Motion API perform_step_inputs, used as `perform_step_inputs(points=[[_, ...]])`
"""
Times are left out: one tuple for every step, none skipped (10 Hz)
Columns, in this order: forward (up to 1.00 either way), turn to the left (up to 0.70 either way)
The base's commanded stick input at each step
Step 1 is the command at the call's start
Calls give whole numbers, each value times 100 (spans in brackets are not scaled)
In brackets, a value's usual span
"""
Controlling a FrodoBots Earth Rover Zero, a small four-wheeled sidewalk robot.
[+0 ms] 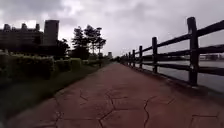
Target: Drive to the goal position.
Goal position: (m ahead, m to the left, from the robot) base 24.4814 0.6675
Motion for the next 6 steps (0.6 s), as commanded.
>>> perform_step_inputs(points=[[100,0],[100,0],[100,0],[100,0],[100,0],[100,0]])
